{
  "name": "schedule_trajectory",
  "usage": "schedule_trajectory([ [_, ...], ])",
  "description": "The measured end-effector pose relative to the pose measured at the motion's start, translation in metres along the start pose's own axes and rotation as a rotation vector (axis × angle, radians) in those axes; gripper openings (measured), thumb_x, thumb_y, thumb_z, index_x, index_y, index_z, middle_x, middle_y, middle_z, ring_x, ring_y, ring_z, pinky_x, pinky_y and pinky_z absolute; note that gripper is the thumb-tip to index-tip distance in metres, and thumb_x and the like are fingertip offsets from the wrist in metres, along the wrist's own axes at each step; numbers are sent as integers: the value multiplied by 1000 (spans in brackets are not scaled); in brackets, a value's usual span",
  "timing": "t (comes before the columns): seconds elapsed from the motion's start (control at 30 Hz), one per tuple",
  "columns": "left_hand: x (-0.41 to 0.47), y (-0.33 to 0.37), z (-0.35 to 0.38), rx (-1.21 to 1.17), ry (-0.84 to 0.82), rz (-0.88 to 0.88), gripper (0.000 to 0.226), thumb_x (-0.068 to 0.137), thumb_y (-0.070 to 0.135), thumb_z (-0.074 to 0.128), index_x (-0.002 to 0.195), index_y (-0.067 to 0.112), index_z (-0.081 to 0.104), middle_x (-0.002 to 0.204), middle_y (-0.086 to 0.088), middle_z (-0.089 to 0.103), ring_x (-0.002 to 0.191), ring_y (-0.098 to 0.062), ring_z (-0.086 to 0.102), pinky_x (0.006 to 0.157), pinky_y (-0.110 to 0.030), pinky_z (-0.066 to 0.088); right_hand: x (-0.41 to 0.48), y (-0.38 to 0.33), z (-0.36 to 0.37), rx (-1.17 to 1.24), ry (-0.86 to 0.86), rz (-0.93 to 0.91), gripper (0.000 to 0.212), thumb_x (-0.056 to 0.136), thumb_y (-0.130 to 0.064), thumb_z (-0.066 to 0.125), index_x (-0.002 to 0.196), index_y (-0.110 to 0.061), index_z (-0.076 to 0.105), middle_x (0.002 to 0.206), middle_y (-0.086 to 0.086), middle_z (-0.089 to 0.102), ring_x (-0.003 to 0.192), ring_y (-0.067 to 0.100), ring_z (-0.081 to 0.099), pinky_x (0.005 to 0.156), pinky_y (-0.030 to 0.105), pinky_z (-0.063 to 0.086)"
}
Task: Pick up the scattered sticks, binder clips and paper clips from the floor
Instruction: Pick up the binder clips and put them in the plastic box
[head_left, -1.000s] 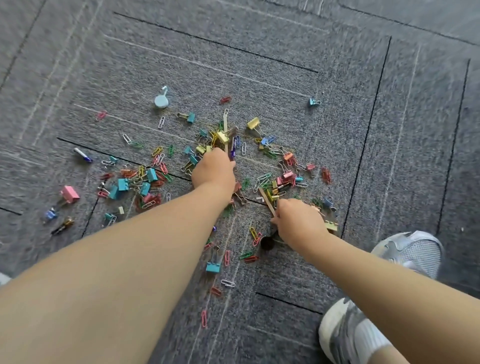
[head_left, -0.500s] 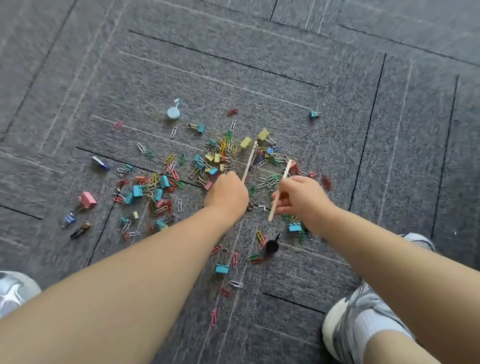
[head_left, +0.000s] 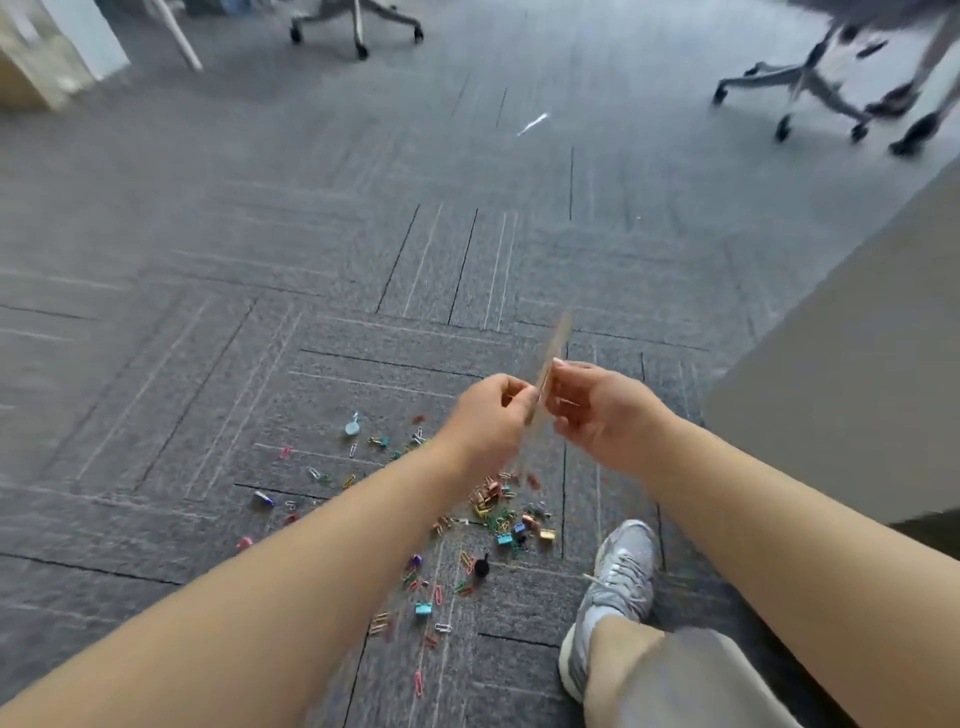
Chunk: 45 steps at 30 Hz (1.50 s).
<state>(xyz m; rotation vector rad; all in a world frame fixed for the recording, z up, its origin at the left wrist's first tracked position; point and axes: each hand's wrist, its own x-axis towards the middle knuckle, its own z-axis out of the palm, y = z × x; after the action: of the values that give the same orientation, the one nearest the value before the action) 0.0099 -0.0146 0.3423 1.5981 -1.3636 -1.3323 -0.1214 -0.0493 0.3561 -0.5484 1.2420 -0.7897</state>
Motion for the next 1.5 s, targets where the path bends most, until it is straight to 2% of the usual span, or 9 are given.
schedule_trajectory([
  [0.17, -87, 119, 25, -180, -76, 121, 16, 100, 13, 44, 93, 9, 57, 72, -2, 53, 55, -11, 56, 57, -24, 53, -138, -62, -14, -20, 126, -302, 14, 94, -7, 54, 81, -11, 57, 48, -3, 60, 37, 4, 53, 36, 14, 40],
  [0.33, -170, 215, 67, -329, -179, 241, 17, 101, 12, 43, 99, 8, 59, 70, -3, 46, 41, -1, 54, 45, -17, 50, -277, -115, -47, -81, 253, -532, 5, 92, -6, 58, 88, -8, 56, 68, 8, 60, 44, 10, 57, 37, 15, 41],
  [0.6, -260, 326, 189, -249, -331, 404, 25, 99, 10, 46, 86, 11, 68, 66, -3, 51, 56, -11, 43, 54, -19, 40, -472, -182, -165, -156, 647, -841, 11, 86, -8, 68, 76, -9, 63, 72, 8, 63, 60, 18, 59, 55, 26, 56],
  [0.87, -309, 404, 333, -209, -522, 582, 17, 95, 9, 55, 96, 13, 71, 76, 0, 64, 62, -9, 54, 61, -20, 46, -593, -210, -303, -188, 911, -860, 23, 77, -14, 78, 97, -10, 68, 85, 12, 70, 67, 21, 68, 72, 40, 60],
  [1.03, -337, 455, 392, -173, -542, 810, 21, 93, 6, 57, 89, 20, 72, 71, 5, 64, 60, -6, 57, 53, -16, 45, -662, -225, -349, -295, 1050, -895, 7, 82, -4, 71, 81, -5, 64, 69, 12, 64, 47, 16, 60, 50, 27, 56],
  [1.13, -349, 470, 416, -161, -575, 884, 19, 93, 8, 57, 96, 21, 69, 72, 7, 64, 54, 4, 57, 52, -12, 46, -687, -228, -362, -341, 1042, -921, 9, 81, -5, 72, 85, -7, 64, 70, 11, 65, 48, 16, 61, 53, 31, 57],
  [1.23, -352, 471, 432, -141, -591, 886, 18, 93, 11, 58, 101, 21, 70, 74, 5, 66, 66, -7, 62, 60, -22, 52, -696, -226, -372, -412, 1075, -905, 6, 82, -4, 70, 81, -6, 65, 68, 11, 65, 48, 16, 62, 52, 31, 57],
  [1.4, -349, 458, 450, -152, -568, 854, 22, 90, 15, 62, 78, 33, 66, 73, 2, 69, 67, -12, 61, 63, -26, 53, -698, -215, -384, -410, 1167, -804, 4, 84, 5, 61, 86, 2, 61, 70, 17, 65, 56, 21, 64, 61, 33, 59],
  [1.5, -342, 444, 460, -287, -448, 720, 12, 93, 19, 58, 90, 19, 69, 79, -3, 68, 68, -13, 60, 64, -28, 51, -699, -208, -393, -444, 1213, -714, 4, 83, 7, 62, 84, 3, 63, 73, 18, 66, 58, 21, 66, 60, 30, 60],
])
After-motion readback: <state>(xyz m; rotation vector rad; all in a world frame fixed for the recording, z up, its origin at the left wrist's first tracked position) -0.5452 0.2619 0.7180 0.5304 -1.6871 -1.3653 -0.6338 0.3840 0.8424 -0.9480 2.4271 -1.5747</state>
